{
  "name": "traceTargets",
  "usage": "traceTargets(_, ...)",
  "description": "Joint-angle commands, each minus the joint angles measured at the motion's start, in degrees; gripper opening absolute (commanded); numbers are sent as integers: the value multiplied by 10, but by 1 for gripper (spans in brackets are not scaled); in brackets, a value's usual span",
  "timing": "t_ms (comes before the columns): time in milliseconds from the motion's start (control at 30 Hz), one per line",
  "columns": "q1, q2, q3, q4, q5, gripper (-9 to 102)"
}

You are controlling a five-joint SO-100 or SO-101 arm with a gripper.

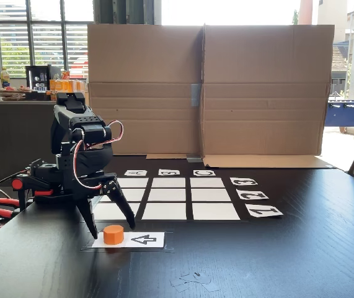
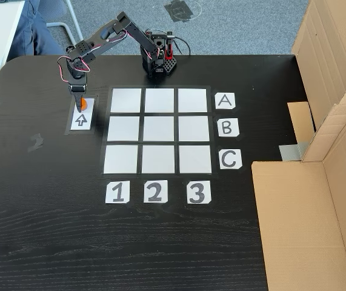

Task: Pick up the round, orange token and place it in the grid on square A1.

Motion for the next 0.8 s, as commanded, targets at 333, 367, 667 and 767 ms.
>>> traceTargets(333, -11, -3, -19, -5, 2, 27)
traceTargets(367, -13, -4, -19, -5, 2, 25)
traceTargets(667, -16, -4, -21, -5, 1, 16)
traceTargets(767, -16, -4, -22, -6, 0, 14)
